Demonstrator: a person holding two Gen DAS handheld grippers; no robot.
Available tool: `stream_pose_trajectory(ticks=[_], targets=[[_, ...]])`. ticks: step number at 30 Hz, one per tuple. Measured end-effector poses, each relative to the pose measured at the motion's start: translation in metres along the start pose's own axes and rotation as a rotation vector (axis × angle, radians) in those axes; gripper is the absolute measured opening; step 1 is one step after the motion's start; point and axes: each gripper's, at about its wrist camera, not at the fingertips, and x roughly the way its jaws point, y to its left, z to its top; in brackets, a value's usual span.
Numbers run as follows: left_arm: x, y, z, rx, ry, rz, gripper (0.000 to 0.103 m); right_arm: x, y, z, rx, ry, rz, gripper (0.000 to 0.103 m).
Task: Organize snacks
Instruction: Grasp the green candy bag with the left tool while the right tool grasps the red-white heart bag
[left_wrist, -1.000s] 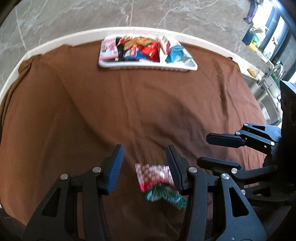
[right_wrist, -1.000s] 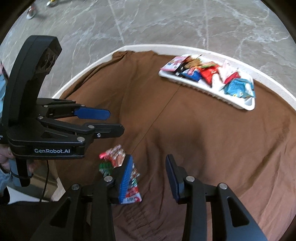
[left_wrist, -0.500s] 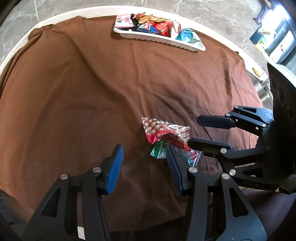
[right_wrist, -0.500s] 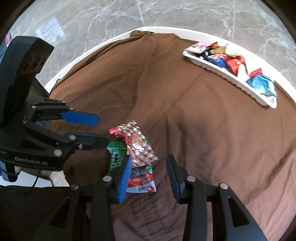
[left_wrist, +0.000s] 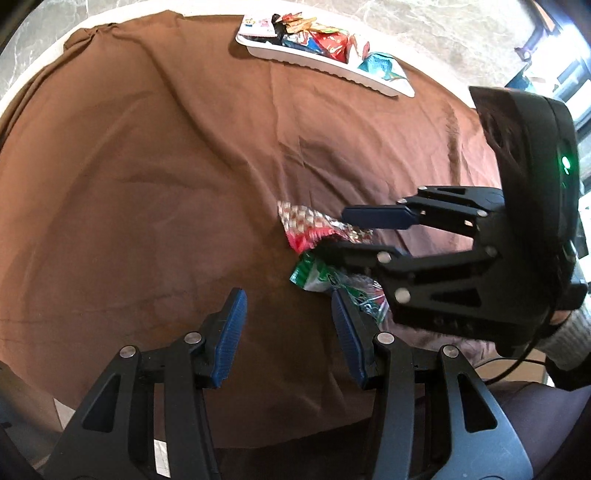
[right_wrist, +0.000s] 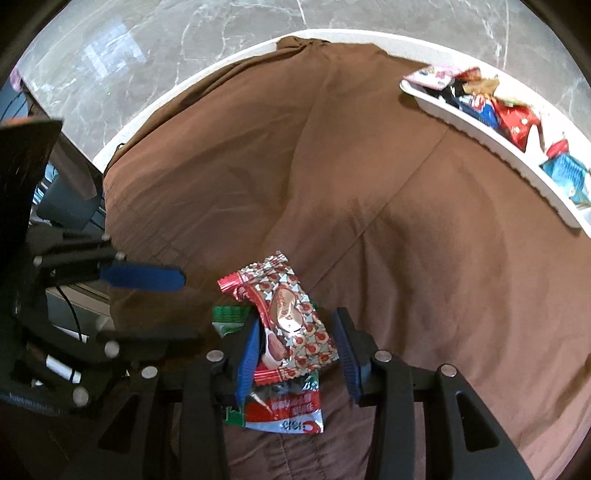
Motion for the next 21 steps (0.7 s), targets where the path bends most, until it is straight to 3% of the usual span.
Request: stream_pose_trajectory(ticks=[11, 21], targets=[[0.017, -0.015, 0.005, -0.010, 0.036, -0.052, 0.046, -0.018, -0.037, -0.014, 0.138, -0.051, -0.006, 0.033], [0.032, -0.036, 0.010, 0.032, 0.059, -0.049, 0.046, -0.039, -0.057, -0.030, 0.203, -0.087, -0.039, 0.033]])
